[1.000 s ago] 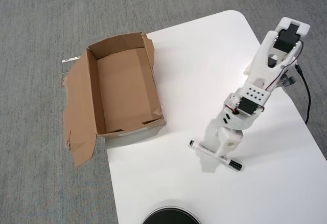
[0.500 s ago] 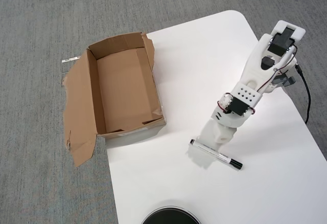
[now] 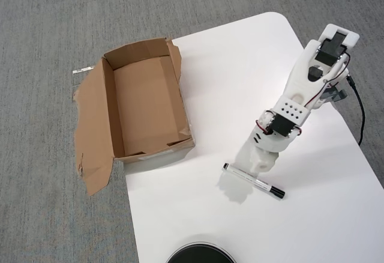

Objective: Grasp a pen and put it in the box.

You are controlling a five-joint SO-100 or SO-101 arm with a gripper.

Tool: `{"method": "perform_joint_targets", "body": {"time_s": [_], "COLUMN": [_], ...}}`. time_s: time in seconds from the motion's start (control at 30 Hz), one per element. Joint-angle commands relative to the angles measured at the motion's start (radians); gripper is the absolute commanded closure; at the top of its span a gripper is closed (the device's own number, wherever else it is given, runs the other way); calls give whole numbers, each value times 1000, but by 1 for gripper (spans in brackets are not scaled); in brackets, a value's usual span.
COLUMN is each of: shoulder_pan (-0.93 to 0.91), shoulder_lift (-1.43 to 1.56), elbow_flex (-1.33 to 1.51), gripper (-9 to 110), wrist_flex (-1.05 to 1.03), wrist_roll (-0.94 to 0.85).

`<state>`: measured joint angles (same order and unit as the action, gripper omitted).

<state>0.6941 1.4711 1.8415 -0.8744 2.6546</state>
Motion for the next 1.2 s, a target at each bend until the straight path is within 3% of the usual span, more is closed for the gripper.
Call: {"method": "perform_joint_targets", "body": {"time_s": [0.0,1.17], "shoulder_pan": [5,61], "shoulder_lift": [9,-21], "elbow_flex": [-114,-156], "gripper": [67,67], "wrist_flex": [-5,14], "wrist_roll": [-4,1]}}
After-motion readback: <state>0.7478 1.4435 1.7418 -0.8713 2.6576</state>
